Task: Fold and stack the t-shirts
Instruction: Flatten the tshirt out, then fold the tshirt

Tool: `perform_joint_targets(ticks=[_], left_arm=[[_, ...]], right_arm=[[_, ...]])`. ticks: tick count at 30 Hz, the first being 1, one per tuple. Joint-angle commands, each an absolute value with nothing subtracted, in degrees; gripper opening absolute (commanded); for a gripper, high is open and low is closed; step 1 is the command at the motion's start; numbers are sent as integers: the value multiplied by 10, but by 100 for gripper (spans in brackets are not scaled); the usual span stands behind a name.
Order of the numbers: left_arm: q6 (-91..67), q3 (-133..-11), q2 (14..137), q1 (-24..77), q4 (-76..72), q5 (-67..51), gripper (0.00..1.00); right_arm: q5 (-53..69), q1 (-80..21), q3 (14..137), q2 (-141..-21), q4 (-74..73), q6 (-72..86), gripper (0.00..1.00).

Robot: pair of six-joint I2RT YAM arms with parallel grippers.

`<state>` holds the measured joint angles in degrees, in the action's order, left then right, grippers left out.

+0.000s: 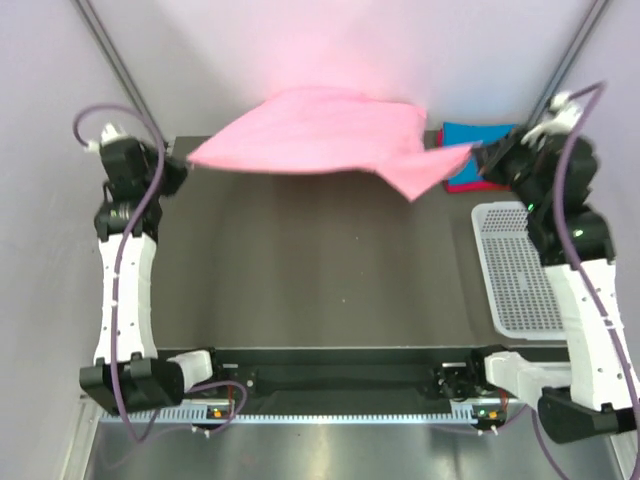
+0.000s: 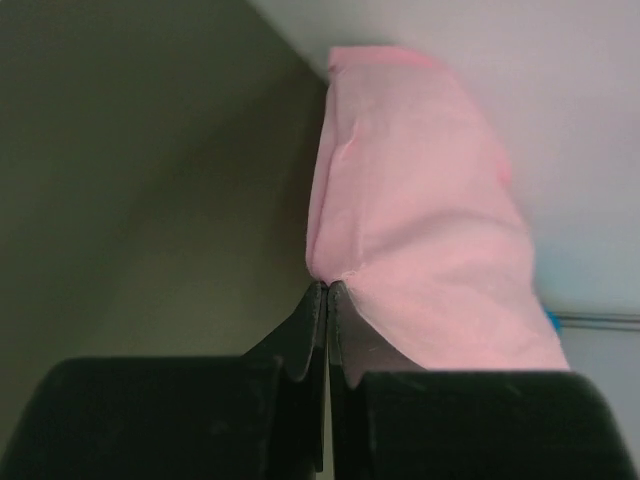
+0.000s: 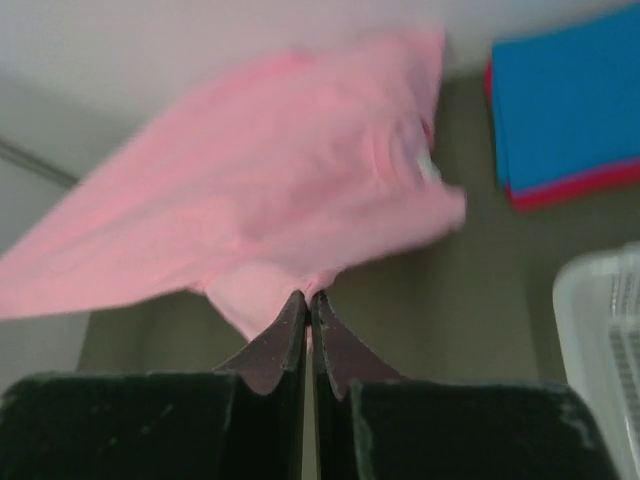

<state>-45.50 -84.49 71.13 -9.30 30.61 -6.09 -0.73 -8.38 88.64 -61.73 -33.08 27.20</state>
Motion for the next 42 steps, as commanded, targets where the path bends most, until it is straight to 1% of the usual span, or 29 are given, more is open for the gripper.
perform_joint_targets(ticks=[1,2,3,4,5,6,7,10,12,15,21,27,32,35,37,42], left_arm=[[-410,-703,610,-97,331,16,0],[-408,-671,592,-97,342,30,0],[-408,-610,557,-97,354,49,0],[-407,-581,542,-97,367,68,0],[-408,-552,526,-97,371,117,0],[-412,-498,501,-98,369,144,0],[-429,-476,491,-98,369,169,0],[-459,-427,475,-98,374,228,0],[-478,-414,478,-99,374,230,0],[-492,-399,482,-98,366,229,0],[-514,-376,487,-98,359,241,0],[-522,-375,509,-98,348,232,0],[-529,-370,526,-98,356,249,0],[-526,-369,537,-98,349,260,0],[-524,-370,547,-98,347,266,0],[-514,-382,598,-99,359,287,0]], right_arm=[[64,-92,740,-519,-388,316,0],[67,-94,704,-497,-395,327,0],[66,-98,640,-475,-419,334,0],[68,-100,612,-457,-431,341,0],[71,-100,585,-423,-445,354,0],[78,-101,532,-409,-465,359,0],[85,-102,507,-393,-473,363,0],[97,-103,415,-327,-497,386,0],[101,-105,364,-309,-501,400,0],[114,-104,327,-289,-496,416,0],[87,-105,327,-288,-483,418,0],[83,-108,353,-358,-416,394,0],[75,-155,392,-472,-352,381,0],[23,-207,437,-546,-350,374,0],[4,-217,458,-590,-348,367,0],[-51,-217,503,-653,-340,330,0]])
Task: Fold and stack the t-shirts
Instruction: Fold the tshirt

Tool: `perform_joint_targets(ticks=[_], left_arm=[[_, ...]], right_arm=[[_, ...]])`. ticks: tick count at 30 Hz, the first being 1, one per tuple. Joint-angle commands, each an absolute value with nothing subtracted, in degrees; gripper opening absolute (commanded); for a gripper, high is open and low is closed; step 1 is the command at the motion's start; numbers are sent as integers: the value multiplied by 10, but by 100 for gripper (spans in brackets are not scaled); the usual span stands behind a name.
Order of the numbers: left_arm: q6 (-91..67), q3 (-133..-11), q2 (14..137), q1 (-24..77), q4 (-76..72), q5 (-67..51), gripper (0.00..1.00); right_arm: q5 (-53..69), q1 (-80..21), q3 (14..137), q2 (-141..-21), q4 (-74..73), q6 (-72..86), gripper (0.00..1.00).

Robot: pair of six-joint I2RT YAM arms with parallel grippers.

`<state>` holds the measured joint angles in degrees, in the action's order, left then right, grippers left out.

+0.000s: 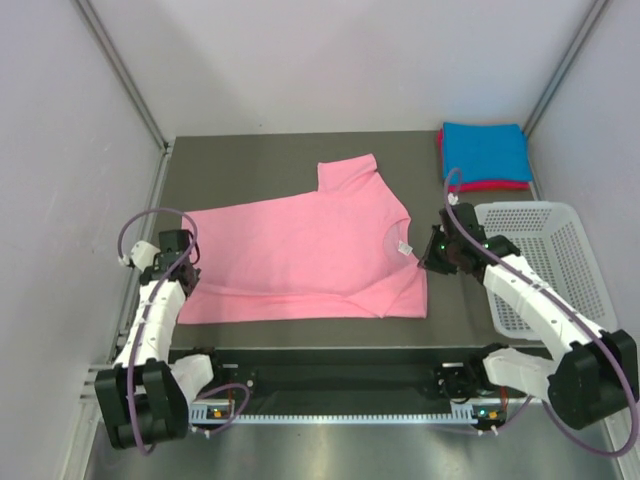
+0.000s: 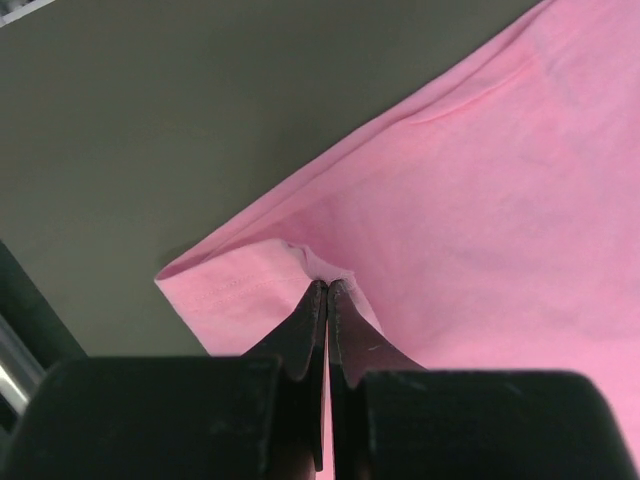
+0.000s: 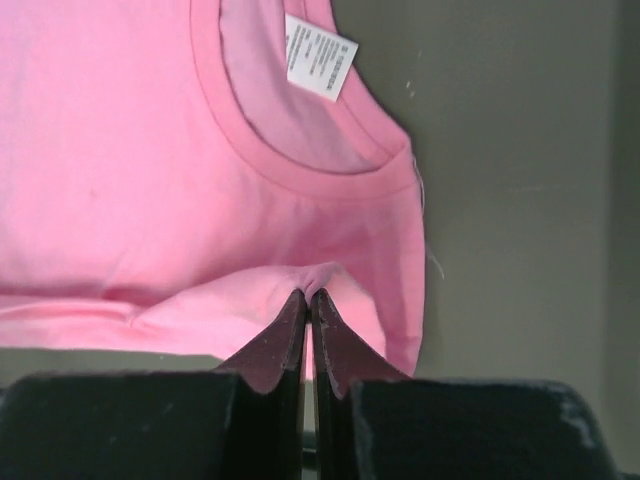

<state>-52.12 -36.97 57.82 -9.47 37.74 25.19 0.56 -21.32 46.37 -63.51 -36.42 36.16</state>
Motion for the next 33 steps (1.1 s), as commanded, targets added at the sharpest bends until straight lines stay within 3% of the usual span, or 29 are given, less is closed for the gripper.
perform_joint_targets(ticks=[1,33], left_arm=[[-513,-381,604,-99,357,294,0],[-558,-376,716,-102,321,330,0]], right_arm=[[-60,-217,508,-672,-340,325,0],[-36,-226,647,-858,-277,184,1]])
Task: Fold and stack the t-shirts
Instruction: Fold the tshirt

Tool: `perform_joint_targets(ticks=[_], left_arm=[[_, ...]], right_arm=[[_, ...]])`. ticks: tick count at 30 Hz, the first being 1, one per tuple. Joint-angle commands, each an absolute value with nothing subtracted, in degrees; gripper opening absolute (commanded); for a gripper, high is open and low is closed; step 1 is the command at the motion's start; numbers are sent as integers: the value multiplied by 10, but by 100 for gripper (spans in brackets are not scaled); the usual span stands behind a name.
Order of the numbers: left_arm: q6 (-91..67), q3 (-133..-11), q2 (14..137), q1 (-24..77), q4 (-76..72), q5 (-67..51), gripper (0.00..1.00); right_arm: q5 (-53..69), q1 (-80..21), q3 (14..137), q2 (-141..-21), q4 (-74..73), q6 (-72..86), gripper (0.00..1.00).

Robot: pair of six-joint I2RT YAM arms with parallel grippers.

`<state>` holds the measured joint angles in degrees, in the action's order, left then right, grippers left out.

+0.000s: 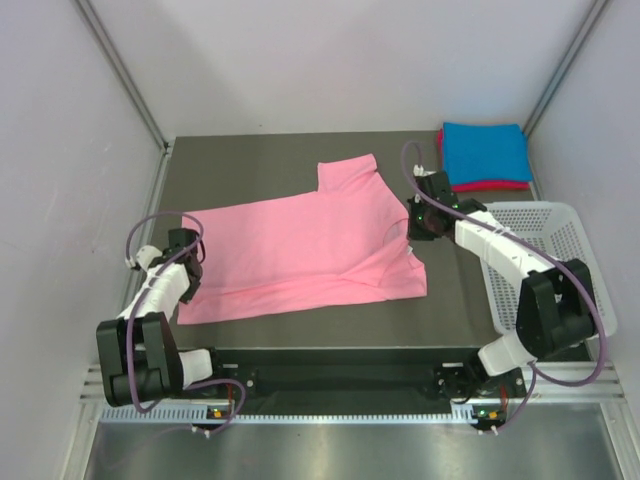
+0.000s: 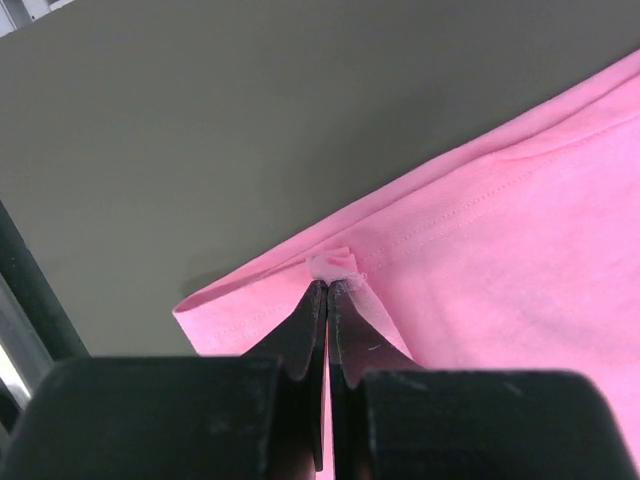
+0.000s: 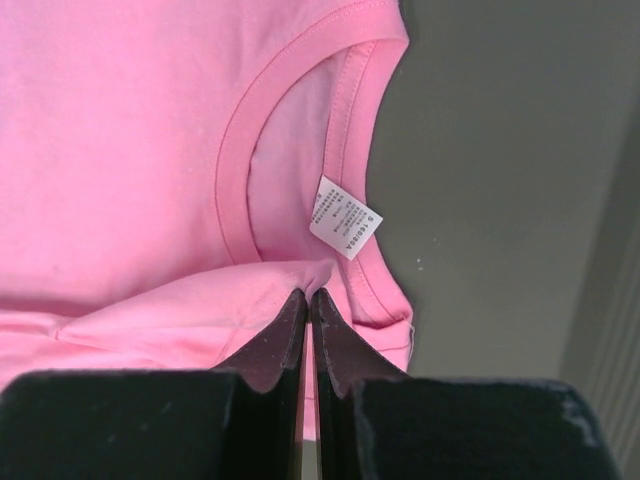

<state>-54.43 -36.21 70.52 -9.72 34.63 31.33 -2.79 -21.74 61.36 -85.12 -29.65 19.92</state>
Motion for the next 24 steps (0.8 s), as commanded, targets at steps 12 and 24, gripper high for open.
perform_joint_targets(ticks=[12,24], left_arm=[[-586,-380,700,-101,311,355,24],[-610,-412,681,-100,357,363,40]], right_arm=[[-34,-225,681,-898,-264,181,2],[-27,-226,717,-960,-259,188,5]])
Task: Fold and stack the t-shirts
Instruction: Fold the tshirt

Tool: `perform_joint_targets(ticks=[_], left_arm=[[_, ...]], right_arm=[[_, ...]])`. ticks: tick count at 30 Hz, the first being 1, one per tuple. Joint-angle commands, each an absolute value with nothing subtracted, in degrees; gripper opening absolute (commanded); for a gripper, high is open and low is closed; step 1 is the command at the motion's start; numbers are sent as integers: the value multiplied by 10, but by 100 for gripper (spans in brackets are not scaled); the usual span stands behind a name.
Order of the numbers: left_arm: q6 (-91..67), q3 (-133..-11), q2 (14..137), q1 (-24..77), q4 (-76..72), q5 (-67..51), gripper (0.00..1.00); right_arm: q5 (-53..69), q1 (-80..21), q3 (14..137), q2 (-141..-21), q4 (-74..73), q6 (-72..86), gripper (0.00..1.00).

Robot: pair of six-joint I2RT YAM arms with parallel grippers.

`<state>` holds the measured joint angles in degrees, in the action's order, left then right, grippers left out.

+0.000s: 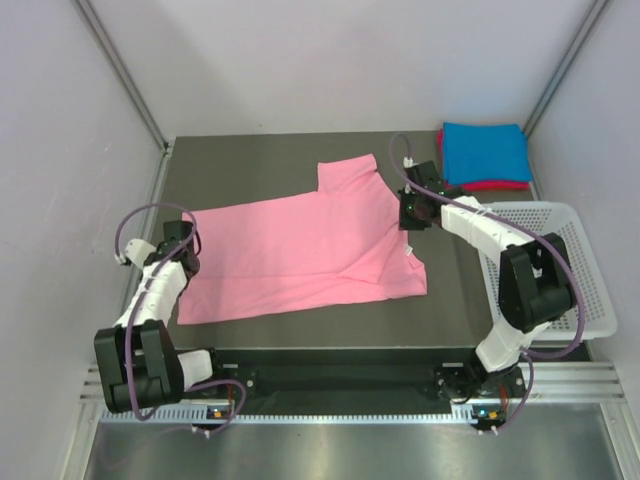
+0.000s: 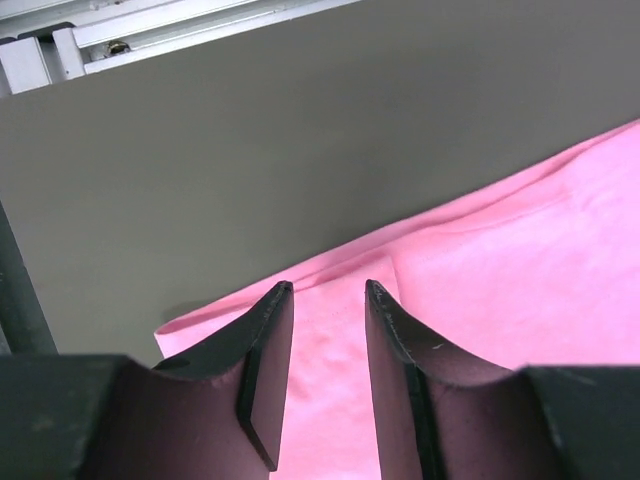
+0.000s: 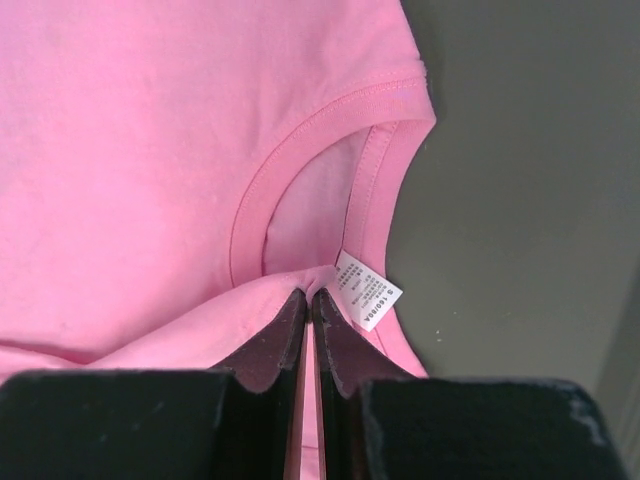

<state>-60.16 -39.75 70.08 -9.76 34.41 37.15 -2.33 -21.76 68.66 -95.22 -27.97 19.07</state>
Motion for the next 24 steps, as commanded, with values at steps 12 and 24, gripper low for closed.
perform_joint_targets(ticks=[12,24], left_arm=[[-613,-415,743,-101,337,313,49],[-712,-496,811,-103,430,272,52]], right_arm=[[-30,-229,722,-967,-264,192,4],[-11,-238,698,-947,-243,199,4]])
